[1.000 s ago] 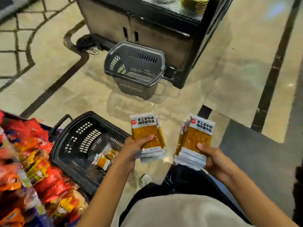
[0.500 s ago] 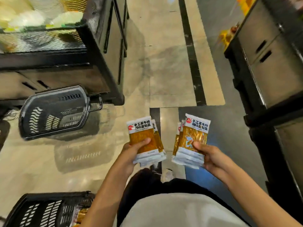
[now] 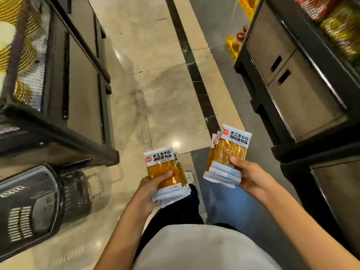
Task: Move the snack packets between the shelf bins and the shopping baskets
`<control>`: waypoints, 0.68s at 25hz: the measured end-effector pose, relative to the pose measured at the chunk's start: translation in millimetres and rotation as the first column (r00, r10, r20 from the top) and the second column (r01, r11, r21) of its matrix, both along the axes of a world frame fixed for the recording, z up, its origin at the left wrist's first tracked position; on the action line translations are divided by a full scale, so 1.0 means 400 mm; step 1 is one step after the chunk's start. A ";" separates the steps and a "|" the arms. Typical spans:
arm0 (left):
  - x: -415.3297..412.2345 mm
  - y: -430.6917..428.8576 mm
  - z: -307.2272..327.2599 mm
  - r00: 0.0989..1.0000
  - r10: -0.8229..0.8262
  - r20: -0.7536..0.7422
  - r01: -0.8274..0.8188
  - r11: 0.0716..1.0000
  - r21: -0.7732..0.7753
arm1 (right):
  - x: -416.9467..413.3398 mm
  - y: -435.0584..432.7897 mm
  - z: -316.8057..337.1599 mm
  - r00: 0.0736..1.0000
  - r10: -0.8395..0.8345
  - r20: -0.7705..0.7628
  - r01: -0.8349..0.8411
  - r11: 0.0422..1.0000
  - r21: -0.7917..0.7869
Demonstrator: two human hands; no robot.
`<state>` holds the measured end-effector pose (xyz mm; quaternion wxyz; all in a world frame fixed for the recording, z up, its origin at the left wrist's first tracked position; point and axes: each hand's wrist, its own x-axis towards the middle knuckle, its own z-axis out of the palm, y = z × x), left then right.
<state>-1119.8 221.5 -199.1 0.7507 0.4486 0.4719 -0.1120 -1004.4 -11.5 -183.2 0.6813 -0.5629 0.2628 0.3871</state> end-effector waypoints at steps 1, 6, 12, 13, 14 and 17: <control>0.097 0.017 0.010 0.999 -0.050 0.006 0.051 0.999 -0.006 | 0.060 0.008 0.004 1.000 -0.020 0.003 0.020 1.000 -0.004; 0.564 0.083 0.080 0.956 -0.278 0.095 0.275 0.961 0.037 | 0.305 0.019 0.026 0.982 -0.187 0.016 0.187 0.982 0.024; 1.008 0.071 0.085 0.890 -0.438 0.126 0.434 0.899 0.059 | 0.571 0.019 -0.017 0.917 -0.396 -0.035 0.398 0.910 0.118; 1.077 0.065 0.076 0.887 -0.444 0.128 0.439 0.896 0.063 | 0.636 0.017 -0.027 0.909 -0.416 -0.037 0.417 0.901 0.119; 1.143 0.062 0.067 0.889 -0.442 0.122 0.438 0.897 0.061 | 0.707 0.013 -0.033 0.901 -0.431 -0.038 0.433 0.894 0.113; 1.314 0.060 0.062 0.896 -0.432 0.099 0.430 0.902 0.045 | 0.928 0.004 -0.023 0.893 -0.450 -0.009 0.449 0.888 0.100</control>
